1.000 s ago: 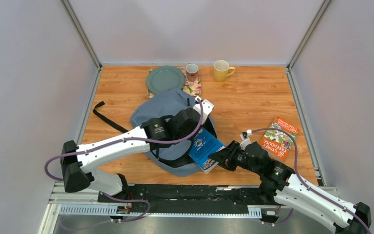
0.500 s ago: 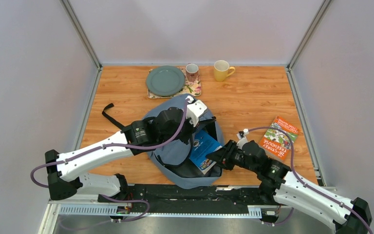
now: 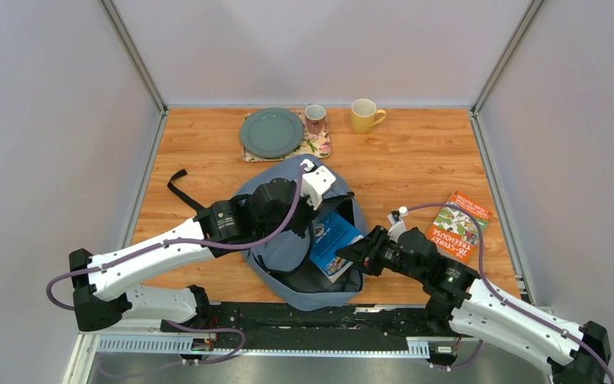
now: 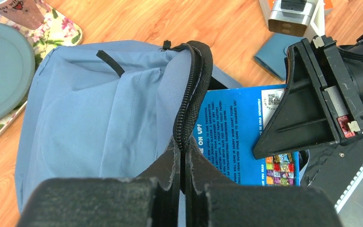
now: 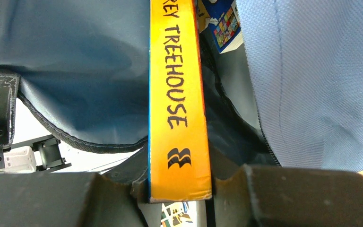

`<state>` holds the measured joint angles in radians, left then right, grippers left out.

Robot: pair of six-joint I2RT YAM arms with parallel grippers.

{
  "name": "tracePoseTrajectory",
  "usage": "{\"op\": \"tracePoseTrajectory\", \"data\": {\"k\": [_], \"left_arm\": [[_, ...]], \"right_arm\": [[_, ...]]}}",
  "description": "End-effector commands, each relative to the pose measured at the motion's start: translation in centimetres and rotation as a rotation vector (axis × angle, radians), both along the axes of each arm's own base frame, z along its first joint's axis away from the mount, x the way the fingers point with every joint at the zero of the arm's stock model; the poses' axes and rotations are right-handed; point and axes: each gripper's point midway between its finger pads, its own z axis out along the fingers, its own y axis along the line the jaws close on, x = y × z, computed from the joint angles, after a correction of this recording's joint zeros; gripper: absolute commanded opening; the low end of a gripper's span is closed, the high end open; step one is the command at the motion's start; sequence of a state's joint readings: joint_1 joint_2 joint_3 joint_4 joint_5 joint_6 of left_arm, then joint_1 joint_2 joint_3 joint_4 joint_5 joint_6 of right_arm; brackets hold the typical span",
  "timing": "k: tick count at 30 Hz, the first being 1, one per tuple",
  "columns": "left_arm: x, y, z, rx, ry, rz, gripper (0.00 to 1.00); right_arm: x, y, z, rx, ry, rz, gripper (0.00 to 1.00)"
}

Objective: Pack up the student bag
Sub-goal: Place the book in the student bag.

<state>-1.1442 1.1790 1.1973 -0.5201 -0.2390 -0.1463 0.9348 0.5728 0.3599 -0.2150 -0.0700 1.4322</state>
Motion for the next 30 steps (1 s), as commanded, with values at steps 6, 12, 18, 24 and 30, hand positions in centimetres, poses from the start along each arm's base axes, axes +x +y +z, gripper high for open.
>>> {"op": "tracePoseTrajectory", "data": {"k": [6,12,18,24,30], "left_arm": [[0.0,-0.4,5.1,-0.158,-0.105,-0.031,0.0],[0.4,-1.2,4.9,-0.166,-0.101,-0.021,0.0],[1.0,-1.5,4.0,-0.15,-0.081,0.019,0.0],[0.6,-1.3,3.7,-0.16,-0.055,0.021,0.0],[0.2,-0.9,3.8,-0.179,-0.031,0.029,0.0]], "right_arm": [[1.3,2.4,5.0,0.194,-0.061,-0.022,0.0],[3.6,4.4,6.0,0.222,-0.089,-0.105,0.0],[6.5,7.9,4.1,0.185,-0.058,-0.16,0.0],[10.7,10.8,2.0,0.164,-0.091,-0.29,0.0],[13.1,11.3,-1.5,0.046,-0.069,-0.453,0.0]]}}
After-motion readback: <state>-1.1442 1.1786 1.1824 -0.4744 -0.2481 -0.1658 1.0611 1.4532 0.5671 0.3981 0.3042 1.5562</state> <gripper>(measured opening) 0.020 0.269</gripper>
